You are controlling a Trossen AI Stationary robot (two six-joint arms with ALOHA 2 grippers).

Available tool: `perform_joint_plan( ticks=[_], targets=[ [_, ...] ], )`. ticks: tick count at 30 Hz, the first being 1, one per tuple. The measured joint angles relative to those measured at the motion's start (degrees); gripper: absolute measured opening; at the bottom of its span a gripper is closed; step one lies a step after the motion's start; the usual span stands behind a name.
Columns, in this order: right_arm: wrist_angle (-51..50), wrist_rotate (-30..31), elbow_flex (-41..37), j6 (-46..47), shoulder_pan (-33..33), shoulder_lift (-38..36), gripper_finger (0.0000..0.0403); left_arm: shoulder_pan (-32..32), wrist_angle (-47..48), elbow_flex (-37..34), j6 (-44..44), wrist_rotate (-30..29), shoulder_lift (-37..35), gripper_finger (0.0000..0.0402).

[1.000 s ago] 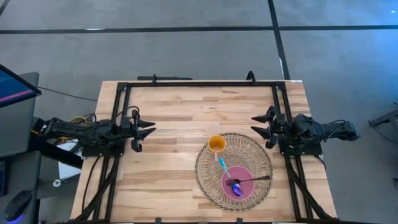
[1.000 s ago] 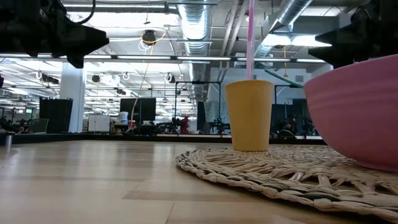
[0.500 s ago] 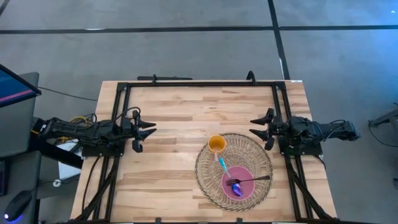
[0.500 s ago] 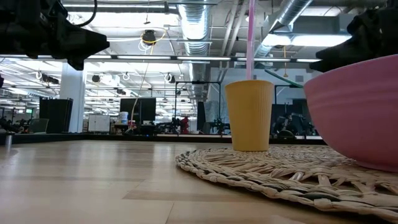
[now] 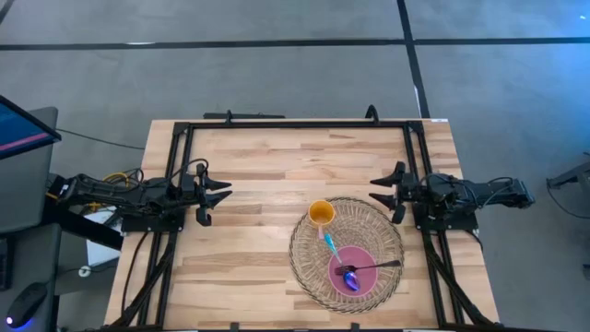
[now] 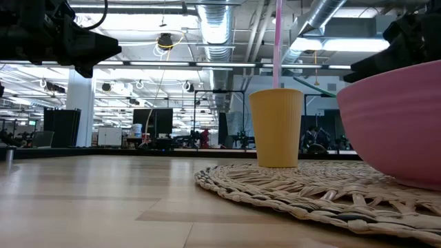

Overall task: Pick & Place Utensil
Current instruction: Return to Home Position

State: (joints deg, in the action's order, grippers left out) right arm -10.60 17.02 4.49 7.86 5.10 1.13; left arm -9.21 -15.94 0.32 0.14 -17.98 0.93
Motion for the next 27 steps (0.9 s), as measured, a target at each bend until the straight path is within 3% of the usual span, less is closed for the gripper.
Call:
perform_joint_plan(
  ticks=[10, 27],
  targets=[
    [1.5, -2.3, -0.1, 1.9, 0.1, 0.0, 0.0205, 0.0, 0.0, 0.0, 0.0, 0.0, 0.0, 0.0106],
    [4.1, -3.6, -1.1, -6.3, 0.1, 0.3, 0.0202, 0.0, 0.0, 0.0, 0.0, 0.0, 0.0, 0.0106]
  ],
)
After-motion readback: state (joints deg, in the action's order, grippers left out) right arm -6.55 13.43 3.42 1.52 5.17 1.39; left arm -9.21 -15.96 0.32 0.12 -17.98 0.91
